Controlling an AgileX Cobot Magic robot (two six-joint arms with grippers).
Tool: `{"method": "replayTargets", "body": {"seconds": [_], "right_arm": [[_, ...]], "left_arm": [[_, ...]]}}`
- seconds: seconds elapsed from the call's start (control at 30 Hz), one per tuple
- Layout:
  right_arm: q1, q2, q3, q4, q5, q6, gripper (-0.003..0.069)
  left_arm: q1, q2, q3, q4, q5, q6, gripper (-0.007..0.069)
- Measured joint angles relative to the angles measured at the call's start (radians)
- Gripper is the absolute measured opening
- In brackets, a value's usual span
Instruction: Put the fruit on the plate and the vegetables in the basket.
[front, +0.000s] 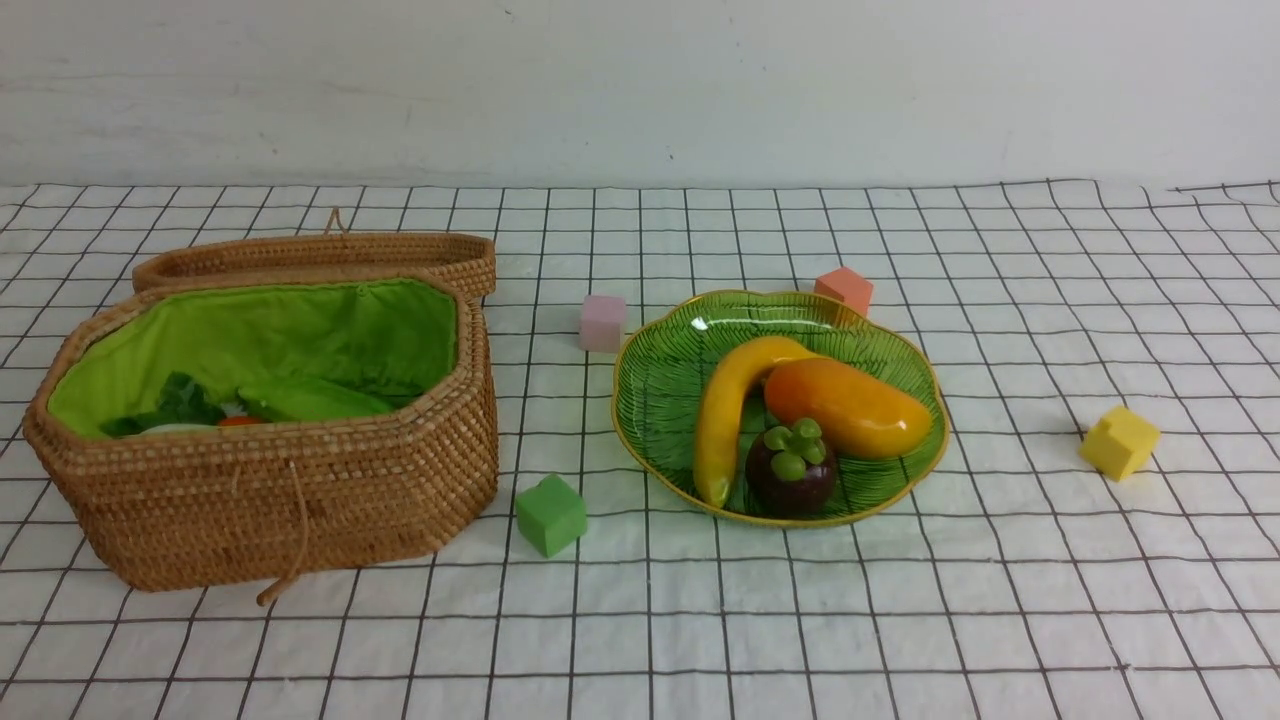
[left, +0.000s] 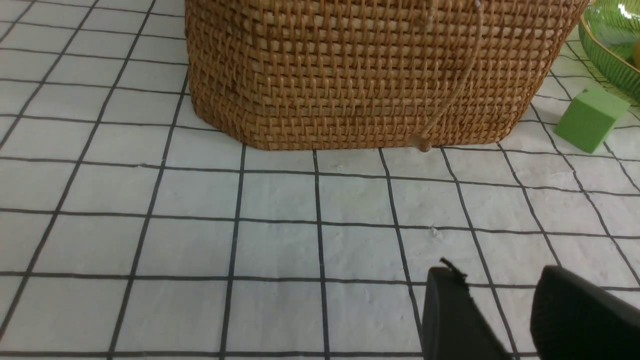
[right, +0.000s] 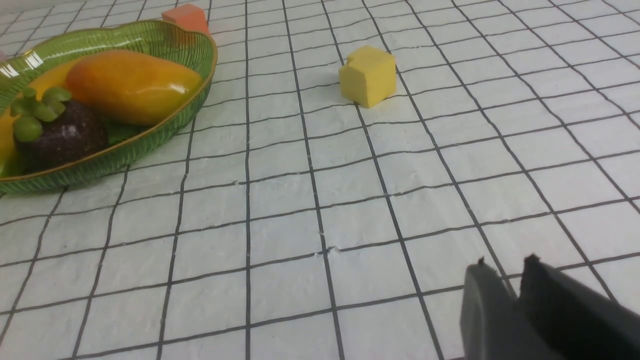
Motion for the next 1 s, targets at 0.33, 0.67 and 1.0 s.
{"method": "replayTargets", "body": {"seconds": [0.33,0.67,1.0], "right_arm": [[0.0,0.0,0.0,0.0,0.0,0.0,0.0133],[0.0,0.0,0.0,0.0,0.0,0.0,0.0143],[0.0,0.0,0.0,0.0,0.0,0.001,0.0151]], "left_arm": [[0.0,0.0,0.0,0.0,0.0,0.0,0.0239],[0.0,0.0,0.0,0.0,0.0,0.0,0.0239],[0.0,0.0,0.0,0.0,0.0,0.0,0.0239]]}}
